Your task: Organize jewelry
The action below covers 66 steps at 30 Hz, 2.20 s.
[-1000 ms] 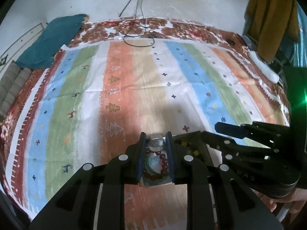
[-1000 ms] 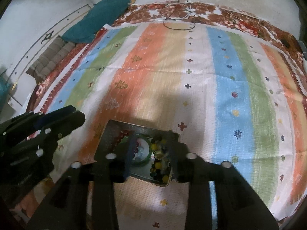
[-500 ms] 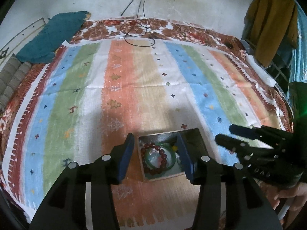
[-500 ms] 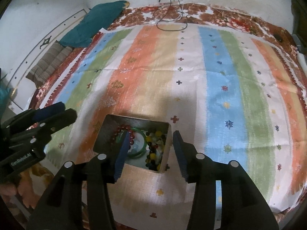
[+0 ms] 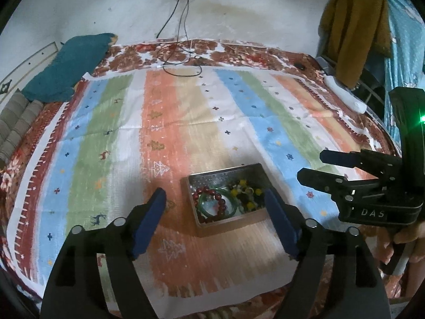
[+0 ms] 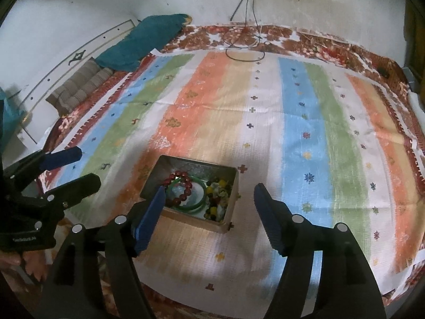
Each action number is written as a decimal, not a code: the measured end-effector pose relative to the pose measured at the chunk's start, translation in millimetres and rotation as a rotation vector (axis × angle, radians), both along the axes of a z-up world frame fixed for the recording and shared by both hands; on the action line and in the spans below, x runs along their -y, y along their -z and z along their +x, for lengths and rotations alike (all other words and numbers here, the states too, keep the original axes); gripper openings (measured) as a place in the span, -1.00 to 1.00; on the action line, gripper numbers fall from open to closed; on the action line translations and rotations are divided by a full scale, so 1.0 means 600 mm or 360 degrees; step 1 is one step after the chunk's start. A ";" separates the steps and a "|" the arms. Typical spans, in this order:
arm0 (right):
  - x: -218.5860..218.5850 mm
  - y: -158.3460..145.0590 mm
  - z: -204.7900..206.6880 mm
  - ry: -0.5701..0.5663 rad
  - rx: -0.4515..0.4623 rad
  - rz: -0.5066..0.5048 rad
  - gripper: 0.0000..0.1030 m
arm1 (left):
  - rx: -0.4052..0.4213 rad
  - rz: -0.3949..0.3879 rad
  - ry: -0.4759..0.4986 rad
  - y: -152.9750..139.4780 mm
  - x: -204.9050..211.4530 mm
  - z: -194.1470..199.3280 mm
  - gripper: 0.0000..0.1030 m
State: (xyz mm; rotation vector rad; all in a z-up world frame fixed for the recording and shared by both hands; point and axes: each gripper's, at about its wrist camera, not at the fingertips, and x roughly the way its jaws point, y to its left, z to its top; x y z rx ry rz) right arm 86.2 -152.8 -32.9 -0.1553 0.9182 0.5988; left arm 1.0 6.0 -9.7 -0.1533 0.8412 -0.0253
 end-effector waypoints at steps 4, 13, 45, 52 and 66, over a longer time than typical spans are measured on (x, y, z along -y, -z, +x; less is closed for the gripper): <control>0.002 -0.007 -0.017 -0.0016 0.0054 0.0014 0.48 | 0.0012 -0.0021 0.0011 0.000 0.001 -0.015 0.61; 0.028 -0.031 -0.051 0.0011 0.0176 0.0104 0.81 | 0.0128 0.0028 -0.0023 -0.009 0.002 -0.048 0.89; 0.044 -0.046 -0.083 -0.0002 0.0276 0.0199 0.89 | 0.0282 0.0158 -0.0040 -0.024 0.019 -0.070 0.89; 0.044 -0.048 -0.083 0.0003 0.0276 0.0206 0.89 | 0.0280 0.0150 -0.0038 -0.023 0.016 -0.068 0.89; 0.040 -0.050 -0.085 0.0005 0.0276 0.0209 0.89 | 0.0275 0.0153 -0.0011 -0.017 0.016 -0.068 0.89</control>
